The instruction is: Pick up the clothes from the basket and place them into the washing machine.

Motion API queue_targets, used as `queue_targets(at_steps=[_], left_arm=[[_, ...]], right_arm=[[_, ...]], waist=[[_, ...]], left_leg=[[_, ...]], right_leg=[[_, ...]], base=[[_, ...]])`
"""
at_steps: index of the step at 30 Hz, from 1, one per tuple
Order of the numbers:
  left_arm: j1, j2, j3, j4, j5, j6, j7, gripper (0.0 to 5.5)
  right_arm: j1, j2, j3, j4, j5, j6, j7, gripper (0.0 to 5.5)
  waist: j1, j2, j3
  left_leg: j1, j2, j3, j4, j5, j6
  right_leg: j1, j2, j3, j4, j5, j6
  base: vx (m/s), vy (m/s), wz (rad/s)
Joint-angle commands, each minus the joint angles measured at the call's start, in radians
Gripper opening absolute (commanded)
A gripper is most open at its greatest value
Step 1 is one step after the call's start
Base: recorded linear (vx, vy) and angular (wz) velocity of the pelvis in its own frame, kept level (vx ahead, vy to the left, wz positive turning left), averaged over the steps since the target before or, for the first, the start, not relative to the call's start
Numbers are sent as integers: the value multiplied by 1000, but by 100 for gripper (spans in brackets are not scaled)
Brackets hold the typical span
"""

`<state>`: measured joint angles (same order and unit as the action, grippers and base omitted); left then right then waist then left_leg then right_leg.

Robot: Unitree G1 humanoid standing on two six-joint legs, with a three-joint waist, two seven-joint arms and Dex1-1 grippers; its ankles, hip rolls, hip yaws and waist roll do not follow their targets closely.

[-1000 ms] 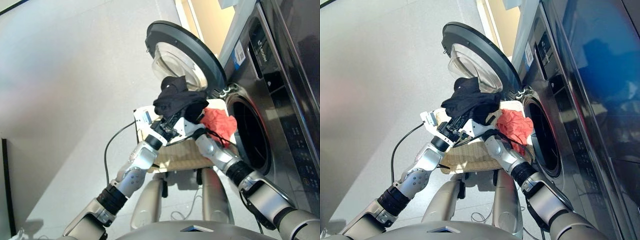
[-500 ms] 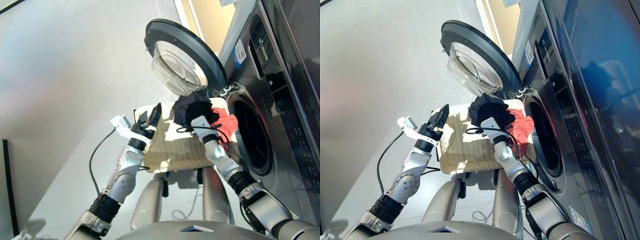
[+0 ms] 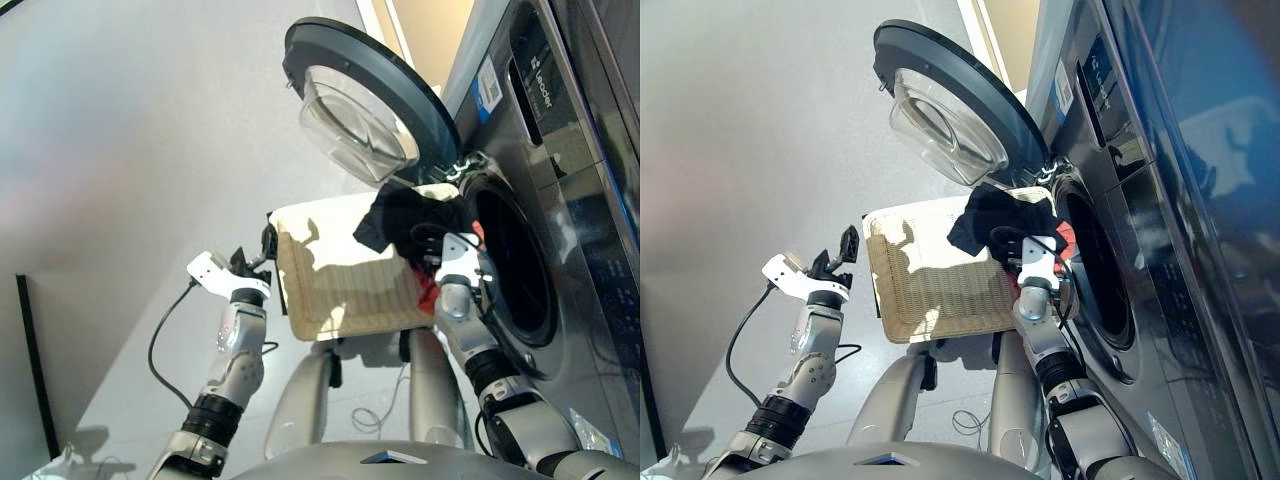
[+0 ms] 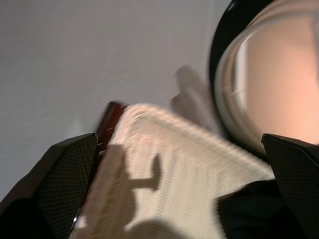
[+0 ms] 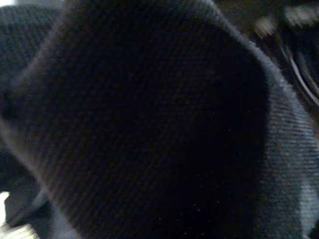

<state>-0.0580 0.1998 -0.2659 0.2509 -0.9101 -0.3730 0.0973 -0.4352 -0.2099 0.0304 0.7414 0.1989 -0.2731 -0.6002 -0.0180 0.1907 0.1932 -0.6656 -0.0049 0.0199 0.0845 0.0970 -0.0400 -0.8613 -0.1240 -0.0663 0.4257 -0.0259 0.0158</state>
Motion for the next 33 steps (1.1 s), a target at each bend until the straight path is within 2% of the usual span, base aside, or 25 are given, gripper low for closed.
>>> queue_targets(at_steps=[1,3,4,7,8,10,14,15,16,19,20,25,29,30,31,33], left_arm=[[-35,34,50,-44,64,-67,12,550],[-37,46,38,-50,65,-67,2,550],[-35,60,24,-58,68,-57,-3,550],[-43,71,14,-61,67,-50,-3,550],[-38,85,8,-61,71,-42,-3,550],[-34,93,6,-75,69,-37,-3,550],[-43,109,4,-89,64,-36,-11,550],[-45,114,2,-94,64,-37,-11,550],[-42,125,-7,-100,63,-37,-15,550],[-47,134,-23,-103,58,-40,-30,550],[-55,131,-28,-102,56,-41,-31,550],[-88,123,-30,-75,56,-45,-14,550],[-101,115,-24,-48,42,-47,-8,550],[-100,113,-23,-40,40,-50,-7,550],[-103,110,-18,-30,35,-51,-9,550],[-106,111,-20,-16,25,-52,-17,550]], right_arm=[[-98,-6,-67,-46,107,-111,-89,0],[-158,-30,-117,2,145,-125,-127,0],[-235,-51,-180,52,217,-152,-164,0],[-299,-87,-216,121,278,-169,-188,0],[-344,-136,-239,147,321,-179,-203,0],[-386,-167,-264,161,370,-200,-213,0],[-453,-254,-252,149,384,-215,-217,0],[-485,-295,-255,147,395,-229,-224,0],[-525,-380,-252,145,388,-229,-246,0],[-564,-546,-187,168,276,-164,-269,0],[-580,-570,-166,172,264,-161,-276,0],[-575,-598,-173,228,256,-157,-339,0],[-518,-550,-216,244,274,-155,-349,0],[-503,-528,-217,245,287,-159,-327,214],[-488,-496,-215,244,338,-172,-259,550],[-466,-461,-187,295,414,-152,-147,550]], waist=[[-4,-6,78],[0,-1,86],[6,0,84],[10,-2,82],[7,-4,79],[10,-2,77],[13,-7,80],[14,-9,81],[13,-13,80],[18,-16,72],[18,-15,71],[10,-19,67],[1,-24,48],[-1,-28,45],[-3,-32,43],[-8,-42,41]], left_leg=[[-32,-61,11,135,-136,48],[-89,-60,18,182,-155,57],[-123,-57,7,234,-206,61],[-179,-49,9,293,-230,67],[-214,-45,8,327,-245,71],[-254,-41,7,363,-256,73],[-328,-27,14,437,-278,73],[-346,-25,10,454,-283,73],[-370,-22,4,474,-286,70],[-393,-16,4,487,-287,63],[-396,-13,6,488,-287,62],[-391,-4,9,491,-291,60],[-370,-6,3,470,-289,54],[-362,-7,1,463,-288,54],[-356,-8,1,457,-288,52],[-339,-5,3,442,-285,50]], right_leg=[[63,-20,20,-194,94,100],[9,-20,25,-154,84,98],[-14,-12,33,-120,47,101],[-65,-9,37,-72,34,97],[-100,-4,42,-38,23,94],[-141,0,46,-5,13,89],[-207,11,53,50,-2,83],[-224,15,56,63,-6,82],[-243,16,55,85,-13,80],[-270,14,52,105,-17,79],[-275,14,53,107,-17,80],[-275,24,57,103,-17,78],[-253,25,53,89,-22,76],[-246,25,52,84,-21,76],[-239,24,53,77,-18,76],[-220,21,50,60,-12,77]], base=[[0,0,0],[29,2,-11],[77,-12,32],[26,-9,26],[0,0,0],[0,0,0],[0,0,0],[0,0,0],[0,0,0],[0,0,0],[0,0,0],[0,0,0],[0,0,0],[0,0,0],[0,0,0],[0,0,0]])
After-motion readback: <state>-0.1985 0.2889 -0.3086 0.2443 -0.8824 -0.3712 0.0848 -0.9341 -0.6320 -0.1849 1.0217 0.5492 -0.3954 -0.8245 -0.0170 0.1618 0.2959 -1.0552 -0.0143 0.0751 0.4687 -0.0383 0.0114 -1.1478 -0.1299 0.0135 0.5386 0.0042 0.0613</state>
